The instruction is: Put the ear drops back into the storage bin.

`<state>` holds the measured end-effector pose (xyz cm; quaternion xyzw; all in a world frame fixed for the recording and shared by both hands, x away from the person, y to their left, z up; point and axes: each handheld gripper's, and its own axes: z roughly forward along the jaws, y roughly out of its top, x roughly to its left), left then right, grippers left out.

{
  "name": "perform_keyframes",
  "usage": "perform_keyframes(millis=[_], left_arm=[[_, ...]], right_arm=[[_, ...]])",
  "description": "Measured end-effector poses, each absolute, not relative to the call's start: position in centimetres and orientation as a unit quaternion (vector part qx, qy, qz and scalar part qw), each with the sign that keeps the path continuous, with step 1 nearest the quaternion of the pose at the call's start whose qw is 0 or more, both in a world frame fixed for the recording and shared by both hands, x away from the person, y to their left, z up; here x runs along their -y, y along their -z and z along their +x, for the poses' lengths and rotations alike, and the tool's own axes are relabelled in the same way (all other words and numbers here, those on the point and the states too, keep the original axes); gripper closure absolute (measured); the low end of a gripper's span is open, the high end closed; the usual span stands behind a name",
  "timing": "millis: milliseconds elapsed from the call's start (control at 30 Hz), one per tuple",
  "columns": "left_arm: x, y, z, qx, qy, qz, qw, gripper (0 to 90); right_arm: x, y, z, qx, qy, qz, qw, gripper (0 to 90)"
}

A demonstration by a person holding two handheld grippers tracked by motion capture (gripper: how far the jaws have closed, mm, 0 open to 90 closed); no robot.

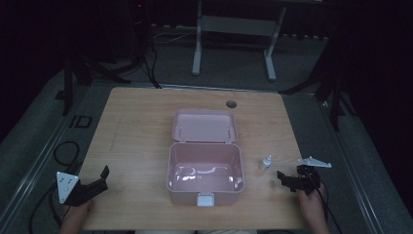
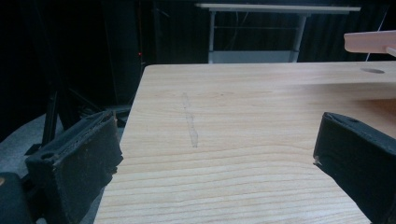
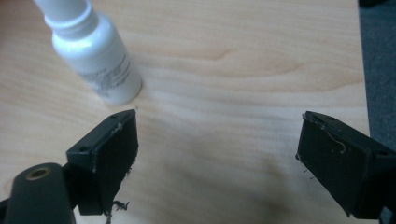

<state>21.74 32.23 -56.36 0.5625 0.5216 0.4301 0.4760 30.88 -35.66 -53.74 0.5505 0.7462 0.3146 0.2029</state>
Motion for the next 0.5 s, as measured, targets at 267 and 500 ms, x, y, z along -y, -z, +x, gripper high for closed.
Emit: perform_keyframes(millis=[267, 500], left_arm=[[-32.2, 56.4, 21.7, -0.522, -0.430, 0.561, 0.477, 0.9], [-32.3, 56.4, 21.7, -0.521, -0.429, 0.562, 0.479, 0.9]], right_arm=[[35.2, 52.4, 31.0, -0.780, -0.265, 0.548, 0.144, 11.1], [34.6, 51.3, 31.4, -0.804, -0.227, 0.541, 0.097, 11.0]])
